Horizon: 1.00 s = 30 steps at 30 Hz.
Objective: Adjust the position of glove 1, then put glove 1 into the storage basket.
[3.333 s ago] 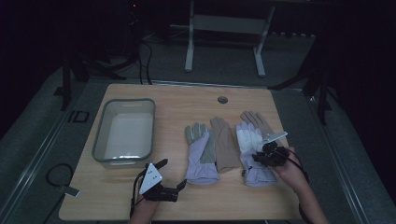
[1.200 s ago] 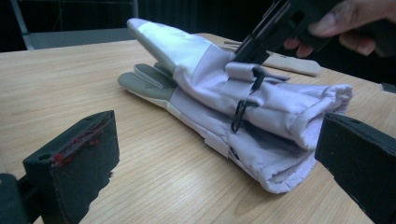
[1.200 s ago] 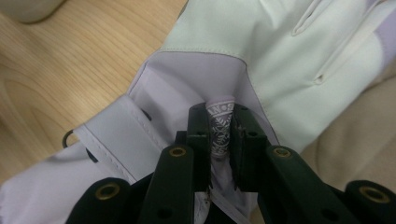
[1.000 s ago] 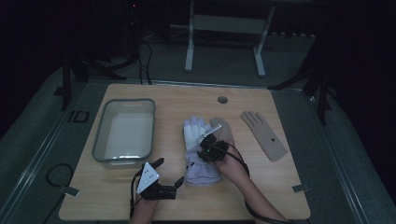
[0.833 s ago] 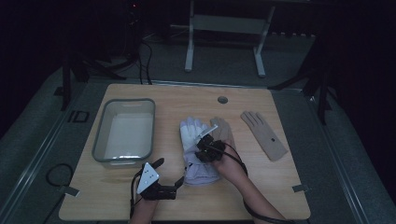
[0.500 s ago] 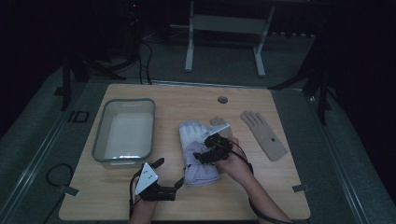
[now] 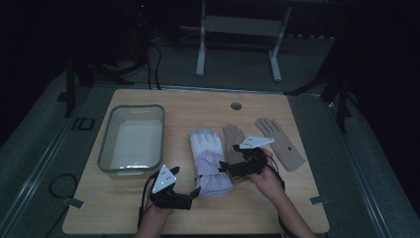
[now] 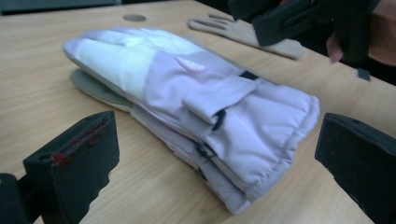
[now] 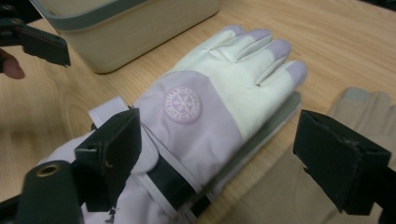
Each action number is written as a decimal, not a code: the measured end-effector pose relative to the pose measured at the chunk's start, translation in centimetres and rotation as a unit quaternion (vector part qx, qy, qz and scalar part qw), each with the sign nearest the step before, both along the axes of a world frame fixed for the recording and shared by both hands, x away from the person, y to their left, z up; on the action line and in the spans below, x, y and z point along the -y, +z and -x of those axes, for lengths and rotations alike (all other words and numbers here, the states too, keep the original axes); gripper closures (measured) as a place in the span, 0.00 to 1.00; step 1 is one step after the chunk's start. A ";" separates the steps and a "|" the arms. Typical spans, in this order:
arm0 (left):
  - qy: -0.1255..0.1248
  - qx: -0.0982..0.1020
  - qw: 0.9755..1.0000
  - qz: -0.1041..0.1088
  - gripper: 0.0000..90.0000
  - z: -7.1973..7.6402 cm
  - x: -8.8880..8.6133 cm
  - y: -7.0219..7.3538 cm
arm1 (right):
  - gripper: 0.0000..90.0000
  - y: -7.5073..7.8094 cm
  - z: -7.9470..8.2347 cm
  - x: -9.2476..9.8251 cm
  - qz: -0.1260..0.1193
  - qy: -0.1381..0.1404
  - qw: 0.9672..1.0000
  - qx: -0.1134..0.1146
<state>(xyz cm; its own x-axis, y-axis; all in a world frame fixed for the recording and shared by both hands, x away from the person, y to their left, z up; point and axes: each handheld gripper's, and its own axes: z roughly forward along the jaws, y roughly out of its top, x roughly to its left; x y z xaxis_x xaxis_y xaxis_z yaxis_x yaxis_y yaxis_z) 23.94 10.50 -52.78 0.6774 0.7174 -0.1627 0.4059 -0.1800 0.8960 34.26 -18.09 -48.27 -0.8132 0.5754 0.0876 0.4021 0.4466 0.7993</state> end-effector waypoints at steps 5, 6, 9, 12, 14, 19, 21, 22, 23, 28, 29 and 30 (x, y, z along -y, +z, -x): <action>-0.006 -0.040 0.999 0.016 0.00 -0.5 0.3 0.5 | 0.15 0.1 0.2 1.2 0.006 -0.002 1.000 -0.008; -0.002 -0.043 0.999 0.015 0.00 -0.5 0.4 0.6 | 0.13 0.1 0.1 1.3 0.000 -0.002 1.000 -0.014; 0.010 -0.045 0.999 -0.013 0.00 -0.8 0.9 1.1 | 0.11 0.1 0.1 1.3 0.001 -0.010 1.000 -0.026; 0.005 -0.042 0.999 -0.015 0.02 -1.0 1.2 1.5 | 0.16 0.0 0.0 1.1 0.004 -0.017 1.000 -0.022; 0.009 -0.042 0.999 -0.023 0.06 -1.2 1.5 2.0 | 0.27 0.2 -0.2 1.1 0.010 -0.028 0.999 -0.016; 0.013 -0.039 0.998 -0.044 0.18 -1.6 2.6 3.1 | 0.58 0.5 -1.0 0.8 0.016 -0.056 0.998 -0.014; 0.013 -0.039 0.997 -0.059 0.30 -1.7 3.1 3.2 | 0.66 0.5 -1.2 0.6 0.008 -0.057 0.998 -0.028; 0.015 -0.041 0.997 -0.062 0.36 -1.7 3.2 3.1 | 0.67 0.4 -1.2 0.4 -0.003 -0.057 0.998 -0.032; 0.017 -0.044 0.997 -0.067 0.36 -1.8 3.4 2.9 | 0.68 0.3 -1.2 0.3 -0.003 -0.055 0.998 -0.037; 0.021 -0.071 0.993 -0.090 0.43 -2.3 3.9 1.3 | 0.64 -0.7 -1.2 -0.6 -0.004 -0.054 0.997 -0.061; 0.021 -0.083 0.992 -0.089 0.43 -2.5 4.0 0.8 | 0.62 -0.9 -1.2 -0.6 -0.008 -0.052 0.996 -0.068; 0.021 -0.093 0.991 -0.090 0.43 -2.6 3.9 0.5 | 0.62 -1.3 -1.4 -0.6 -0.015 -0.053 0.995 -0.080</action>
<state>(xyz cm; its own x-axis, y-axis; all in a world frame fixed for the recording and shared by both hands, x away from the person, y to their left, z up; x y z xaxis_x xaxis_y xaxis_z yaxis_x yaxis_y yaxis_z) 26.52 6.56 -52.33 0.6169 0.7730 -0.1481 0.5714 -0.3105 0.7597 35.61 -17.51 -49.57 -0.7222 0.6524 0.2300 0.5692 0.3715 0.7335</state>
